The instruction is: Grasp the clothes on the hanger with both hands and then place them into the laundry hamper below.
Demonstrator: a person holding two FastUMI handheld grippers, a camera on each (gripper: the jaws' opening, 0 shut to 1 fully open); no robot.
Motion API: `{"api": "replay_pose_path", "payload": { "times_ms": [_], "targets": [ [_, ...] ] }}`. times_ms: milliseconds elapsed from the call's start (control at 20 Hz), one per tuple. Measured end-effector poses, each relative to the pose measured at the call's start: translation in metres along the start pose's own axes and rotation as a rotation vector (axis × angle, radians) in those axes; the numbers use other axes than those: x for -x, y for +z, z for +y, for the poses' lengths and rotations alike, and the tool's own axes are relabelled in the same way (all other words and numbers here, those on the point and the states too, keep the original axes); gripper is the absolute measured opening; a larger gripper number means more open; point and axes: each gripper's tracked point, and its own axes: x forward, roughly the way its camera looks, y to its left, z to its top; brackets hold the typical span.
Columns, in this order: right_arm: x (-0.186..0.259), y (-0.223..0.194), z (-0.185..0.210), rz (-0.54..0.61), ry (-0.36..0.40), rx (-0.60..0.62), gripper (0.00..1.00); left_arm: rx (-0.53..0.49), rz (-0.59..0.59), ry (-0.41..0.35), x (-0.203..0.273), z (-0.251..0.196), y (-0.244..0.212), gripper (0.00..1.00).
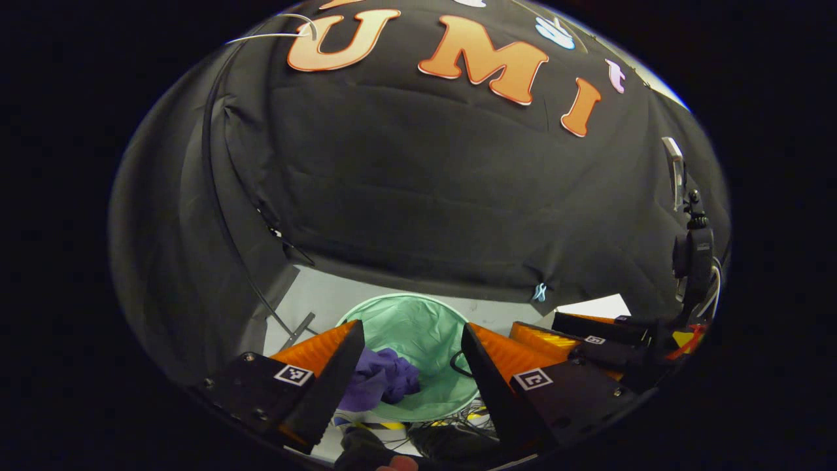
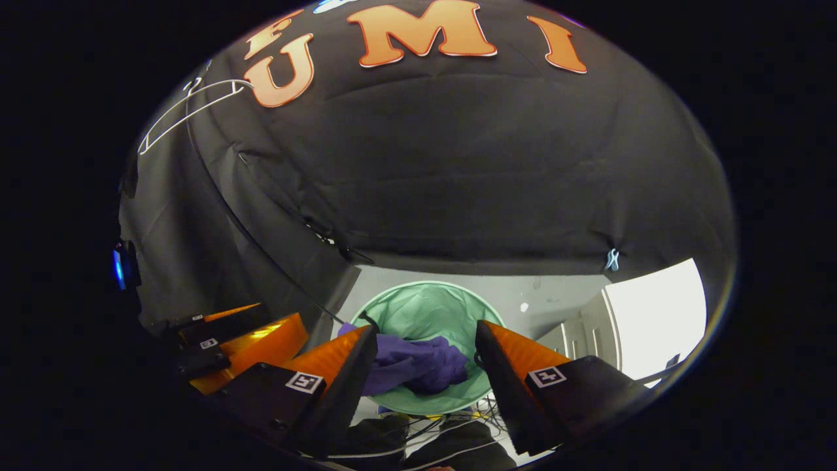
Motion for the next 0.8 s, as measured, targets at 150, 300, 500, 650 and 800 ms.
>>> {"api": "replay_pose_path", "payload": {
  "times_ms": [150,300,500,650,800],
  "targets": [
    [0.009,0.011,-0.005,-0.039,0.033,0.001,0.99,0.011,-0.042,0.055,0.013,0.0,0.005,0.96],
    [0.03,0.036,-0.009,-0.132,0.04,0.042,0.98,0.019,-0.114,0.092,0.03,-0.009,0.028,0.96],
    [0.08,0.08,-0.004,-0.318,0.017,0.027,0.98,0.007,-0.249,0.079,0.068,-0.016,0.064,0.96],
    [0.141,0.111,-0.007,-0.471,-0.05,-0.009,0.98,-0.033,-0.334,0.043,0.1,-0.012,0.088,0.95],
    [0.205,0.117,-0.007,-0.579,-0.1,-0.048,0.98,-0.075,-0.427,0.003,0.14,-0.011,0.111,0.95]
  ]
}}
